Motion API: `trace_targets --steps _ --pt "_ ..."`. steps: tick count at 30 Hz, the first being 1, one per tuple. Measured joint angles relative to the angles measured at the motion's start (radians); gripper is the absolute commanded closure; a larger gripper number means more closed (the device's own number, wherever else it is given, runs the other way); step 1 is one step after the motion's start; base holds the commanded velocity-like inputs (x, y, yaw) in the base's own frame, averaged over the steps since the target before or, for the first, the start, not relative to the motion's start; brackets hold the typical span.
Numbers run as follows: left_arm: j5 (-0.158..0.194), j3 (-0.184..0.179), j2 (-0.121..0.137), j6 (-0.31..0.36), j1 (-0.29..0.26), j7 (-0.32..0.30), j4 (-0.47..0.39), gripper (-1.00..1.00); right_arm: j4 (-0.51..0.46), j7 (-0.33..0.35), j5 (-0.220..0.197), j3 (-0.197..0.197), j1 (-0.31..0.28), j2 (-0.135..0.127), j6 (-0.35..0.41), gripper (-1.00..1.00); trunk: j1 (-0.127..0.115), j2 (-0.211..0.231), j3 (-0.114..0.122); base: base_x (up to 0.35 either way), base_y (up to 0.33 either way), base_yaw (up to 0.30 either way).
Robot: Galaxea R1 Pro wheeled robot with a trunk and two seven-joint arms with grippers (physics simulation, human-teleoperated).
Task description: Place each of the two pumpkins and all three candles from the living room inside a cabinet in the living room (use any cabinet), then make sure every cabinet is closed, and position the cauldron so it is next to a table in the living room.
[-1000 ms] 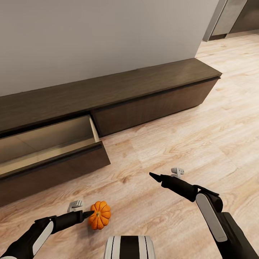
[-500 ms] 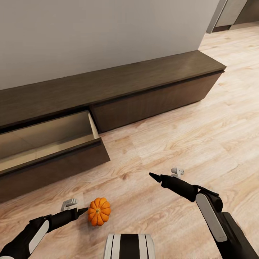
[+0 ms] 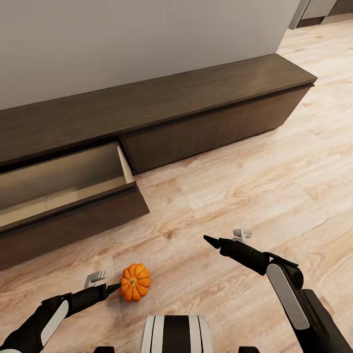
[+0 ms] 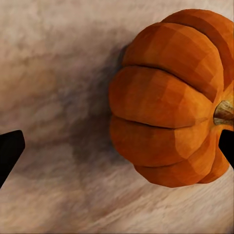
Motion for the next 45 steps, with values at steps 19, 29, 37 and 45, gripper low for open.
trace_targets --steps 19,29,37,45 --pt "0.000 -0.003 -0.004 -0.007 0.000 0.000 -0.001 -1.00 0.002 -0.002 0.003 0.000 0.000 0.000 0.000 -1.00 0.002 -0.001 -0.016 0.000 -0.023 0.000" --pt "0.000 -0.002 -0.002 -0.007 0.000 0.000 -0.001 -1.00 0.002 -0.002 0.001 0.000 0.000 0.000 0.000 -1.00 0.002 -0.001 -0.016 0.023 -0.041 0.000" --pt "0.002 -0.001 -0.002 -0.007 0.000 0.000 -0.001 -1.00 0.002 -0.002 0.001 0.000 0.000 0.000 0.000 -1.00 0.002 -0.001 -0.016 0.049 -0.001 0.000" --pt "0.003 0.000 -0.002 -0.007 0.000 0.000 0.002 -1.00 0.004 -0.001 0.001 0.000 0.000 0.000 0.000 -1.00 0.002 -0.001 -0.016 0.068 0.000 0.000"
